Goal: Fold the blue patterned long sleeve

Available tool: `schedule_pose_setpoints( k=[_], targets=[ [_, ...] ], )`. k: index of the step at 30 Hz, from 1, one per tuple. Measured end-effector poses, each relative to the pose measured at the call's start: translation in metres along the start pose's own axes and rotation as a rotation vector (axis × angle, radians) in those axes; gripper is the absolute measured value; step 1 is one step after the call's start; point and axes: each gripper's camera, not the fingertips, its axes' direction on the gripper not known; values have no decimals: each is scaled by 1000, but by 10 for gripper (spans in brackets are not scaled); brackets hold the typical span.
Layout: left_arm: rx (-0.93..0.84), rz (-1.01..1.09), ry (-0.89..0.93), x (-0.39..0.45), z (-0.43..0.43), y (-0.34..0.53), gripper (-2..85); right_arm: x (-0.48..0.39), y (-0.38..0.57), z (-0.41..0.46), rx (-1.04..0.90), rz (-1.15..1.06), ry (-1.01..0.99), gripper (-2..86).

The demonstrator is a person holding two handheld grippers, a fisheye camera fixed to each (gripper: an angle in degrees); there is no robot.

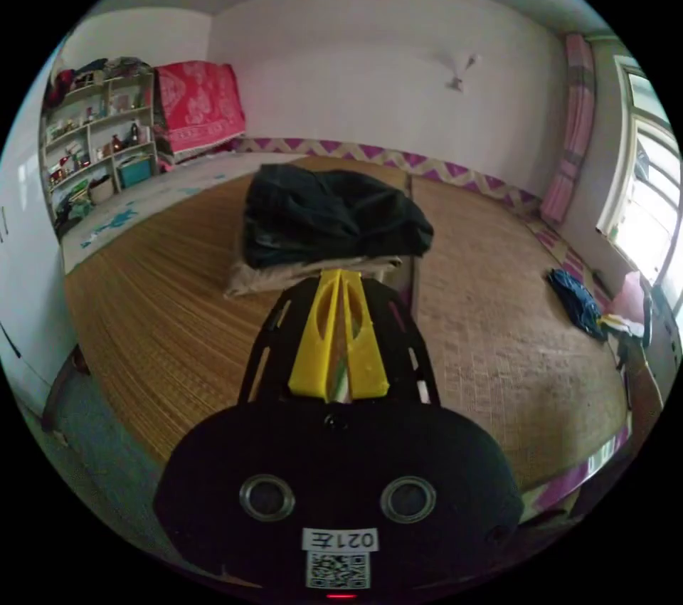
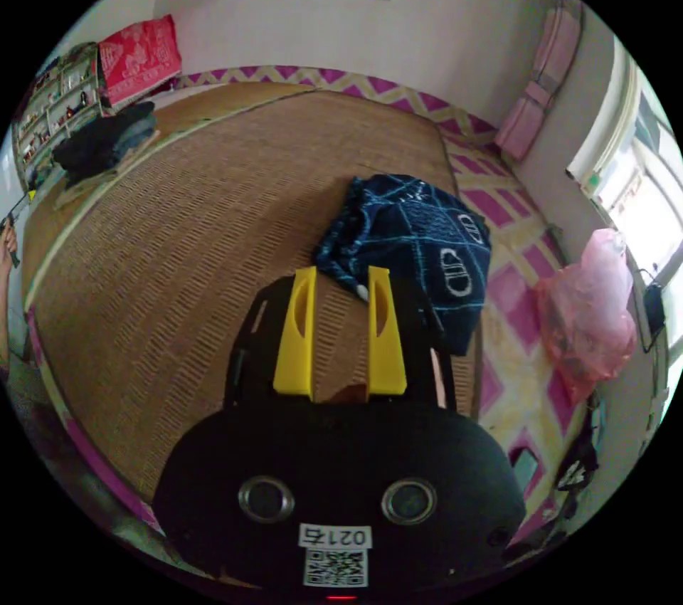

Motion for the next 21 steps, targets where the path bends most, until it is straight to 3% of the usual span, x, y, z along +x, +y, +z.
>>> schedule_pose_setpoints(
  k=[7,12,14,21],
  targets=[
    [-167,-4,229,61,16,57,-10,-64,-30,42,-42,-208,88,168],
    [-178,36,319,85,19,81,-10,-78,-49,70,-110,-99,171,109],
    [-196,60,337,95,24,92,-10,-80,-54,65,-120,-51,178,69],
    [-282,41,406,108,41,128,-10,-129,-63,-15,-65,-121,227,51]
  ],
)
